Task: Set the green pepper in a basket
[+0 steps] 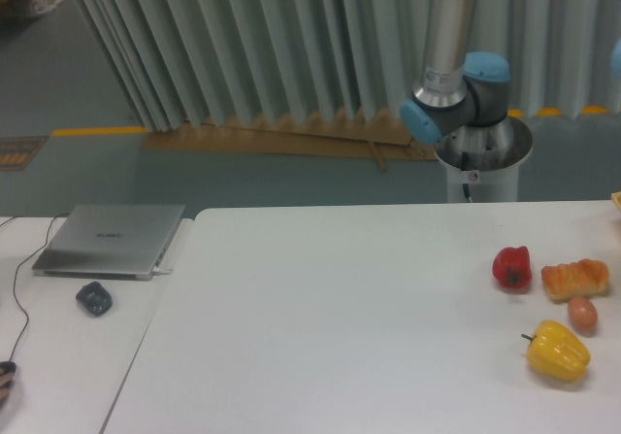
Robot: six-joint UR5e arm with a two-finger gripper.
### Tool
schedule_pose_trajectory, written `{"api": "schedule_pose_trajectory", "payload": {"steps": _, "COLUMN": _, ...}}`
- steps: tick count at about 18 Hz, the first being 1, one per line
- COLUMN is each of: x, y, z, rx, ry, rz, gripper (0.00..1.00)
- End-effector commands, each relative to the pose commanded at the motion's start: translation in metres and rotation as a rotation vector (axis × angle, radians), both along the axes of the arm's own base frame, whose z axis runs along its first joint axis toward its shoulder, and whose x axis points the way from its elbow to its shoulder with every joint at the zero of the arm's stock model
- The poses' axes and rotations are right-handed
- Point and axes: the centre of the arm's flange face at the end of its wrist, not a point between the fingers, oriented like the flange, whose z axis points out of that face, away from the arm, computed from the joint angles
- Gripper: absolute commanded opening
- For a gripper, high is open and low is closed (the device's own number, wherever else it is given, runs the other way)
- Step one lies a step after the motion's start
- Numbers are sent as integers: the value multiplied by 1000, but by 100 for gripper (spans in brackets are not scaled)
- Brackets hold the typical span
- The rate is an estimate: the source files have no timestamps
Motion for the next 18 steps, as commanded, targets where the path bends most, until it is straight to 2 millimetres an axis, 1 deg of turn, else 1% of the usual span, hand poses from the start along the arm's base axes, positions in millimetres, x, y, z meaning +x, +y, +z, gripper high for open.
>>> {"api": "schedule_pose_trajectory", "payload": {"steps": 2, "x": -9, "y": -5, "z": -7, "rx": -3, "ry": 11, "rz": -70, "gripper": 60}}
{"api": "schedule_pose_trajectory", "payload": {"steps": 5, "x": -25, "y": -22, "z": -21, "rx": -5, "ry": 10, "rz": -152, "gripper": 60}}
{"api": "schedule_pose_trajectory", "payload": {"steps": 7, "x": -33, "y": -23, "z": -25, "rx": -6, "ry": 15, "rz": -181, "gripper": 60}}
{"api": "schedule_pose_trajectory", "payload": {"steps": 10, "x": -35, "y": -23, "z": -29, "rx": -10, "ry": 14, "rz": -265, "gripper": 60}}
{"api": "schedule_pose_trajectory", "payload": {"steps": 13, "x": -34, "y": -20, "z": -31, "rx": -7, "ry": 13, "rz": -272, "gripper": 61}}
{"api": "schedule_pose_trajectory", "payload": {"steps": 14, "x": -34, "y": -20, "z": -31, "rx": -7, "ry": 13, "rz": -272, "gripper": 66}}
{"api": "schedule_pose_trajectory", "payload": {"steps": 15, "x": -35, "y": -19, "z": -33, "rx": -7, "ry": 11, "rz": -270, "gripper": 75}}
{"api": "schedule_pose_trajectory", "payload": {"steps": 16, "x": -36, "y": -19, "z": -35, "rx": -7, "ry": 8, "rz": -270, "gripper": 76}}
{"api": "schedule_pose_trajectory", "payload": {"steps": 17, "x": -36, "y": -19, "z": -36, "rx": -7, "ry": 6, "rz": -264, "gripper": 82}}
{"api": "schedule_pose_trajectory", "payload": {"steps": 18, "x": -36, "y": -20, "z": -35, "rx": -2, "ry": 8, "rz": -260, "gripper": 97}}
